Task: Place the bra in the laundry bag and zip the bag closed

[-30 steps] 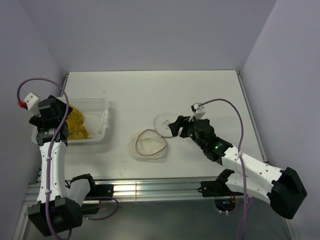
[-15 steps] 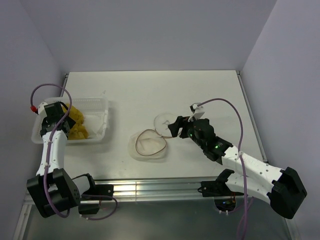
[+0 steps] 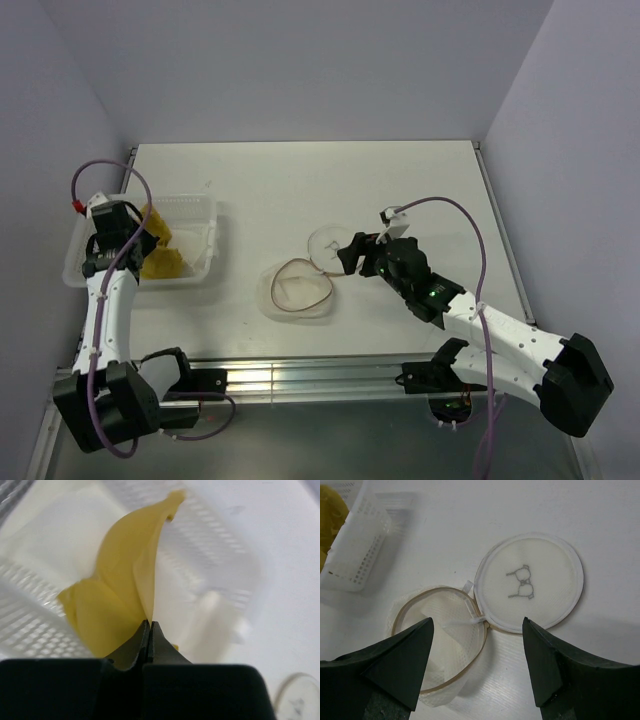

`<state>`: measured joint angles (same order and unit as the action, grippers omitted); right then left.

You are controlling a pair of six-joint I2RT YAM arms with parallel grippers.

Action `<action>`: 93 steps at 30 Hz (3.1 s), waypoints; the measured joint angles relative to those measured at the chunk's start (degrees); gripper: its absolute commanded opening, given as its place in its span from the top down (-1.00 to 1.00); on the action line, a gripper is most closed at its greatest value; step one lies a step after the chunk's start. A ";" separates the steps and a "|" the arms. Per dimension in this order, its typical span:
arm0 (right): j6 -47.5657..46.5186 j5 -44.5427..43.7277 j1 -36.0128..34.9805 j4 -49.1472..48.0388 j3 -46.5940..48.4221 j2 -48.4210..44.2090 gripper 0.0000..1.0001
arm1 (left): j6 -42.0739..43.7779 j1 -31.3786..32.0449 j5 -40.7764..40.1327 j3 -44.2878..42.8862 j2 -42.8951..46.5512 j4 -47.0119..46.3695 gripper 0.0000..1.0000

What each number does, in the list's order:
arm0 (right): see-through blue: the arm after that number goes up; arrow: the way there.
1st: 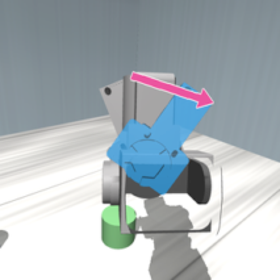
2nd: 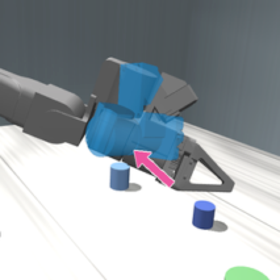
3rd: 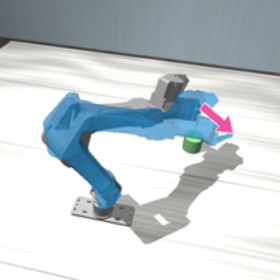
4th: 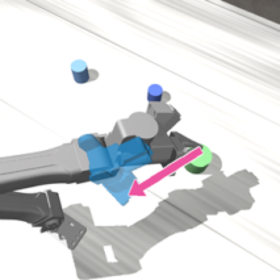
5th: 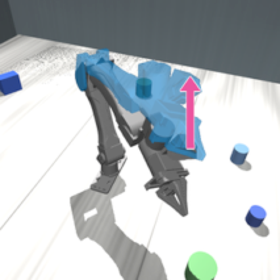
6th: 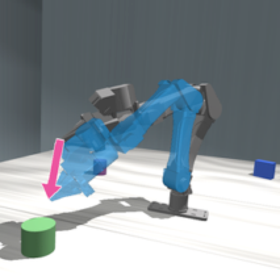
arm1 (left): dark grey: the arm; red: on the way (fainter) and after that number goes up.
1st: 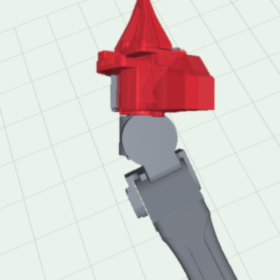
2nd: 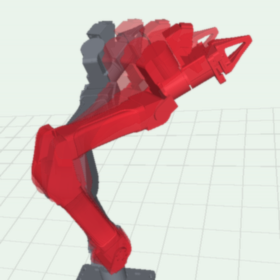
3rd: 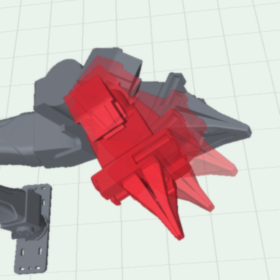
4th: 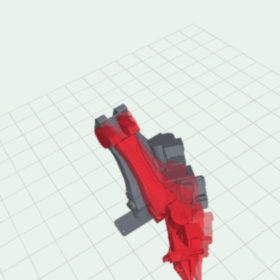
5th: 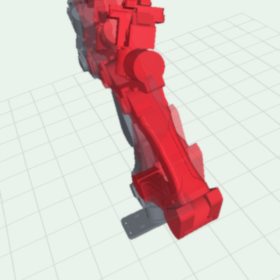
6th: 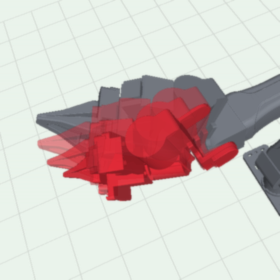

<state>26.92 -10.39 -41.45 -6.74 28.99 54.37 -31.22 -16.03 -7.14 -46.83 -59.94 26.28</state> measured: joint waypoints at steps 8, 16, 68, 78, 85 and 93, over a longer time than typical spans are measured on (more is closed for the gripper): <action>-0.31 -0.68 -0.04 0.13 0.31 1.73 -0.56 | -0.07 24.39 -1.64 -19.10 -0.96 -1.84 1.00; -0.83 -1.88 -0.04 0.17 0.31 1.60 -0.56 | -0.09 36.06 3.50 -29.07 -15.54 -14.21 0.84; -4.59 -3.08 1.22 14.40 54.27 67.73 0.81 | 7.21 33.31 21.88 -1.64 14.19 -10.34 -0.72; -15.06 -9.44 1.22 9.27 52.09 61.51 1.00 | 7.78 33.09 21.90 -1.62 12.22 -10.34 -0.72; -27.76 -8.79 1.05 6.64 52.35 42.60 1.00 | 6.93 32.94 23.41 -1.99 12.33 -11.85 -0.75; -40.41 -6.01 -2.51 9.38 52.57 27.80 1.00 | 6.54 32.94 23.43 -6.45 12.83 -12.11 -0.78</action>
<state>-13.50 -16.40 -43.97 2.63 81.56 82.17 -24.69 16.91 16.29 -53.28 -47.11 14.17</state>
